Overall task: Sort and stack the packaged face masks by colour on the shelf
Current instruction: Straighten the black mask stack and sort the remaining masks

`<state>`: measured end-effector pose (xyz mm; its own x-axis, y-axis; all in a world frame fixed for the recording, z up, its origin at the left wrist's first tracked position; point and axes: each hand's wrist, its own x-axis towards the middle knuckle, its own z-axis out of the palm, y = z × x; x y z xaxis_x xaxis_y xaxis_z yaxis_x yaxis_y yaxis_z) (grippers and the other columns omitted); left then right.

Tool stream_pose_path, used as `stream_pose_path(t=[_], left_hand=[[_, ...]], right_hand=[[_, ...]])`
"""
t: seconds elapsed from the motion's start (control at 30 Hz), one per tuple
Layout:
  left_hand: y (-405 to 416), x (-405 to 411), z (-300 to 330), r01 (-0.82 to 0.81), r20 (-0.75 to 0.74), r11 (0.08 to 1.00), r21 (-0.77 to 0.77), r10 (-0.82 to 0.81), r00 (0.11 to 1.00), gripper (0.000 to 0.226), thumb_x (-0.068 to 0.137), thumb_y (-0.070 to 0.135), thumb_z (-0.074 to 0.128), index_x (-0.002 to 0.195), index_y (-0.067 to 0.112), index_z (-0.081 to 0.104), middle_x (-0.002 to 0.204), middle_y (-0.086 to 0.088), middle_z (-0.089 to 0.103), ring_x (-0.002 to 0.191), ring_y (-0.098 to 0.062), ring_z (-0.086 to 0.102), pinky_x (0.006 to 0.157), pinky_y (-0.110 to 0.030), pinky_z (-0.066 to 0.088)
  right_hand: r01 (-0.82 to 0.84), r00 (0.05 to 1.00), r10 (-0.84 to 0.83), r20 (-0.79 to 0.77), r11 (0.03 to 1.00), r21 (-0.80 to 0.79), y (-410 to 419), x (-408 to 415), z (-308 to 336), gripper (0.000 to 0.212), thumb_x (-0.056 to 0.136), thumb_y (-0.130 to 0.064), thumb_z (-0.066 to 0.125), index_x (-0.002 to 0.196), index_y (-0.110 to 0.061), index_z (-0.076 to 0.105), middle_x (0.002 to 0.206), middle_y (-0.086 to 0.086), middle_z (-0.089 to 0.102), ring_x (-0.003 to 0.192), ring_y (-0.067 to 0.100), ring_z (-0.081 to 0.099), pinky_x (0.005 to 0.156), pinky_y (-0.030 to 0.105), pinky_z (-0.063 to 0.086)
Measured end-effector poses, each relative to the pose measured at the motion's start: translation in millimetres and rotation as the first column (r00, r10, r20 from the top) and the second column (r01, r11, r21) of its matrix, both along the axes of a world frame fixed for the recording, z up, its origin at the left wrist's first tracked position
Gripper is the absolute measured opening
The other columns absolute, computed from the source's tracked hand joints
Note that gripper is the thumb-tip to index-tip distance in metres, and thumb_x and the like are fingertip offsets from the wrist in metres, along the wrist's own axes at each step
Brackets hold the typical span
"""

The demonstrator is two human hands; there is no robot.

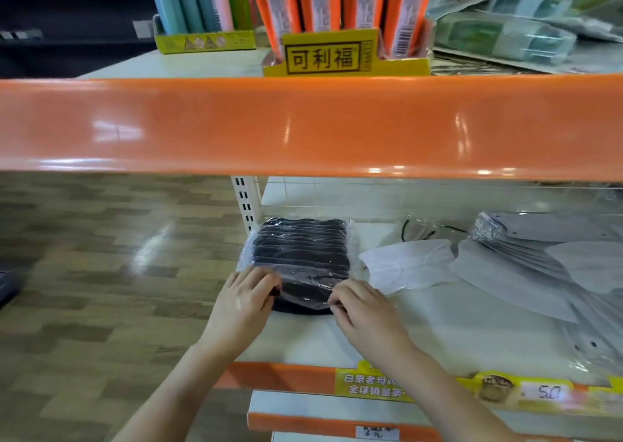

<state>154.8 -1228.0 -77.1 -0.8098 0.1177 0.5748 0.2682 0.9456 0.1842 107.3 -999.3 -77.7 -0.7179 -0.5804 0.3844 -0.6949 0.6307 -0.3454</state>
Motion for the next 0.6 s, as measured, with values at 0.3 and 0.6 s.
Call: stream_pose_path(t=[0.3,0.6], left_hand=[[-14,0,-24,0.064,0.203,0.998,-0.001,-0.063,0.977,0.01,0.07,0.023,0.047,0.079,0.027,0.051,0.093,0.015,0.058,0.089,-0.008,0.05,0.072,-0.017,0.028],[-7,-2,-31,-0.056,0.201,0.996,0.076,0.04,0.979,0.025,0.063,0.017,0.066,0.08,0.029,0.052,0.086,0.014,0.057,0.082,-0.009,0.046,0.062,-0.026,0.042]], right_hand=[[0.062,0.995,-0.058,-0.081,0.997,0.04,-6,2,-24,0.008,0.07,-0.025,0.06,0.074,-0.025,0.053,0.086,-0.011,0.05,0.079,0.008,0.05,0.061,0.025,0.049],[0.271,0.956,-0.259,-0.134,0.959,0.079,-21,3,-36,0.038,0.05,-0.013,0.087,0.073,-0.024,0.06,0.081,-0.009,0.055,0.072,0.013,0.056,0.058,0.025,0.044]])
